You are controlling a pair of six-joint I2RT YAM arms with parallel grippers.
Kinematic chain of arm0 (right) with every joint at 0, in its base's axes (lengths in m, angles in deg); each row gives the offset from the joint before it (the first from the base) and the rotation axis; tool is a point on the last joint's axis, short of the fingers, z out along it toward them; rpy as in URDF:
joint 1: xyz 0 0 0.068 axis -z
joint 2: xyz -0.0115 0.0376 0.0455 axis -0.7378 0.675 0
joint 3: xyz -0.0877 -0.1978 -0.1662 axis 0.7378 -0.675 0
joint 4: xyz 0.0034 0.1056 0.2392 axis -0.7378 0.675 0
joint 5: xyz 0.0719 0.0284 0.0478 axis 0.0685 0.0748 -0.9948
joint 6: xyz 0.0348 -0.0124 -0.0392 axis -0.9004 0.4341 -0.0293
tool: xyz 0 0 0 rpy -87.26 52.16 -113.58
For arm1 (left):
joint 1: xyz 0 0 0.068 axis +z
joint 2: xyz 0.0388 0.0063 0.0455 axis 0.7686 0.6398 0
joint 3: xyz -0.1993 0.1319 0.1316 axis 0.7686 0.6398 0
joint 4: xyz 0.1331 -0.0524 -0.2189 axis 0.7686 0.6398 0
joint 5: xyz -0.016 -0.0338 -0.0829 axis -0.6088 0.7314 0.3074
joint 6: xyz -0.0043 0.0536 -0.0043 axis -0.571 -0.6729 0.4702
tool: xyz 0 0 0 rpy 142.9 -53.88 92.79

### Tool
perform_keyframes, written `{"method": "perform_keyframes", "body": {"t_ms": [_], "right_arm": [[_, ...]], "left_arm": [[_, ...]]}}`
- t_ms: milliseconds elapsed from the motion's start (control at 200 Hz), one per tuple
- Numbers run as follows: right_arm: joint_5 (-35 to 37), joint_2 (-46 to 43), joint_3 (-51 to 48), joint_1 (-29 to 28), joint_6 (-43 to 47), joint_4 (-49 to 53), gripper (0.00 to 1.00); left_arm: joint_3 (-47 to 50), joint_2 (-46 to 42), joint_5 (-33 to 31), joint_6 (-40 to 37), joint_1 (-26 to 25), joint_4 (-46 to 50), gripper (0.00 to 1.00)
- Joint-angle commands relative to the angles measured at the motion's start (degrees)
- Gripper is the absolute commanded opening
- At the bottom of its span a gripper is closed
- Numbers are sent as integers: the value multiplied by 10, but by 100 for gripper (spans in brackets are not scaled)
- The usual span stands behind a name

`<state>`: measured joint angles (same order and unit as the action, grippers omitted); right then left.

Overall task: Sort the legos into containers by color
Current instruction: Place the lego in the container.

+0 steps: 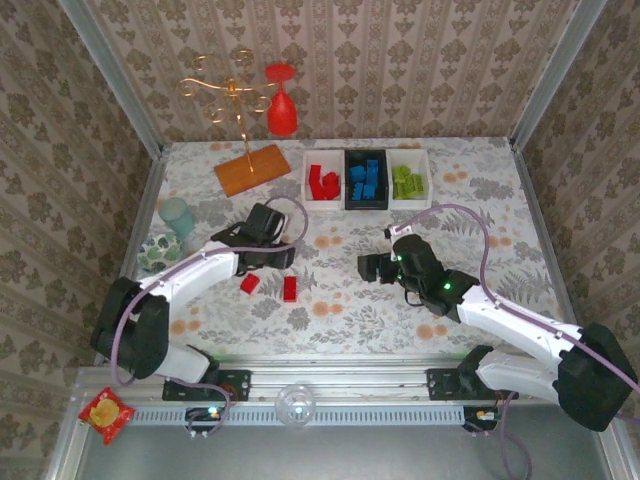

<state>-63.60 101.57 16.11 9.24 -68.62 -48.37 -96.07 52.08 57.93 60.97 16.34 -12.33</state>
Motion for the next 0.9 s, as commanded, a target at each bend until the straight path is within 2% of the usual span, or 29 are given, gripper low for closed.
{"method": "perform_keyframes", "body": {"t_ms": [0, 130, 370, 610, 765, 820, 895], "right_arm": [[29, -20, 21, -3, 1, 6, 89], [97, -56, 16, -2, -4, 33, 89], [125, -83, 3, 8, -8, 49, 90], [131, -95, 5, 14, 2, 66, 90], [131, -104, 3, 17, 4, 69, 90], [131, -104, 5, 17, 4, 71, 90], [131, -104, 2, 18, 3, 72, 90]], "left_arm": [[-52, 20, -9, 16, -20, -79, 46], [-143, 107, -6, 15, -42, -149, 46], [-368, 310, 20, -4, -62, -174, 48], [-599, 488, 15, -32, -61, -123, 53], [-780, 591, 61, -29, -55, -32, 61], [-832, 609, 69, -32, -55, 4, 65], [-836, 600, 70, -37, -55, 13, 70]]}}
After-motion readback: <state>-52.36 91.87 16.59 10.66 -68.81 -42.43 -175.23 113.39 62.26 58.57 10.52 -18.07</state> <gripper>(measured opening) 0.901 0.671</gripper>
